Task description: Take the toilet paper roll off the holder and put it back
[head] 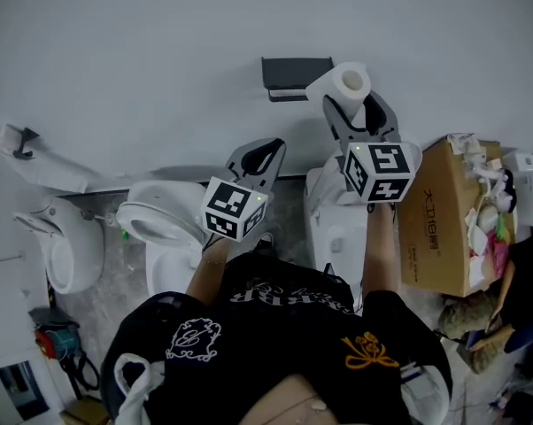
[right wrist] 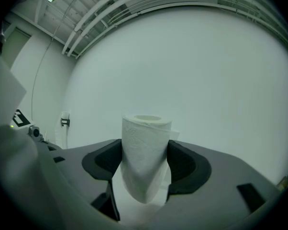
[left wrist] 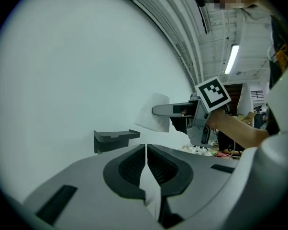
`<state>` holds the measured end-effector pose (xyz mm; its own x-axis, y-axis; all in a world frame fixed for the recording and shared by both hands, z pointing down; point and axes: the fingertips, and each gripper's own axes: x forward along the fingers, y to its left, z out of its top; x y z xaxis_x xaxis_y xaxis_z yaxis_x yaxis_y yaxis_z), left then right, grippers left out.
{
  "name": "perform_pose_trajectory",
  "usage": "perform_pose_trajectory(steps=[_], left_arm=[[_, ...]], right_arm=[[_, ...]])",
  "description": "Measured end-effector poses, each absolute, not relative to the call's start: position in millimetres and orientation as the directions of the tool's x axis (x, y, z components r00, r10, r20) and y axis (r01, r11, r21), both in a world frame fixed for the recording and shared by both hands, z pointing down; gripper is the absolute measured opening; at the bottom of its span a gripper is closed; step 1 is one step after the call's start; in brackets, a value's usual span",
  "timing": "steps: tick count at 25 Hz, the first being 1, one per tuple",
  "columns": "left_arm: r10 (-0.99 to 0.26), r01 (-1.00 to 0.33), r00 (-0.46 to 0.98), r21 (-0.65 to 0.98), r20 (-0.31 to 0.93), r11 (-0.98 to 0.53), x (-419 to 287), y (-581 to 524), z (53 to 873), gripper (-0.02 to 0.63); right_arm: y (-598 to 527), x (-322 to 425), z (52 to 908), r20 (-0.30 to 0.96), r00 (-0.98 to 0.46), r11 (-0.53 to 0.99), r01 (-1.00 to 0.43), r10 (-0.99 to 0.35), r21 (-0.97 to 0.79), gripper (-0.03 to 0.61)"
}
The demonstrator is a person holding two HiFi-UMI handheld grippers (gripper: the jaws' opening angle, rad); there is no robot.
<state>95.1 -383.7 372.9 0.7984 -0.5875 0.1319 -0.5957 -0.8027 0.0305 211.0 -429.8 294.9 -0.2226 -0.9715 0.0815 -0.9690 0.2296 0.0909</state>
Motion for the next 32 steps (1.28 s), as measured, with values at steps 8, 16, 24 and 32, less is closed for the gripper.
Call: perform_pose_trajectory(steps=[8,16,24,32], left_arm=[[-0.583,-0.596,0.798,0.052,0.153,-0.802,124,-339,388,0.026],[-0.605,-0.618,0.781,0.057,0.156,-0.784,136,-301,396,0.026],[-0.622,-0.638,0.765,0.062,0.168,-0.768,139,-274,406,0.026],[-0.630,-0.648,0.755,0.057,0.182,-0.760,140,-261,408,0.026]], right_arm=[[-363,240,338,0.131,-0.222,0.228,-0.973,-0.966,0.032,0.302],[-311,250,393,0.197,-0.244,0.240,-0.970,-0.950,-0.044,0.302],[-276,251,441,0.250,-0.268,0.252,-0.963,-0.931,-0.093,0.302],[-259,241,470,0.294,-0.300,0.278,-0.954,-0.908,-0.116,0.302]])
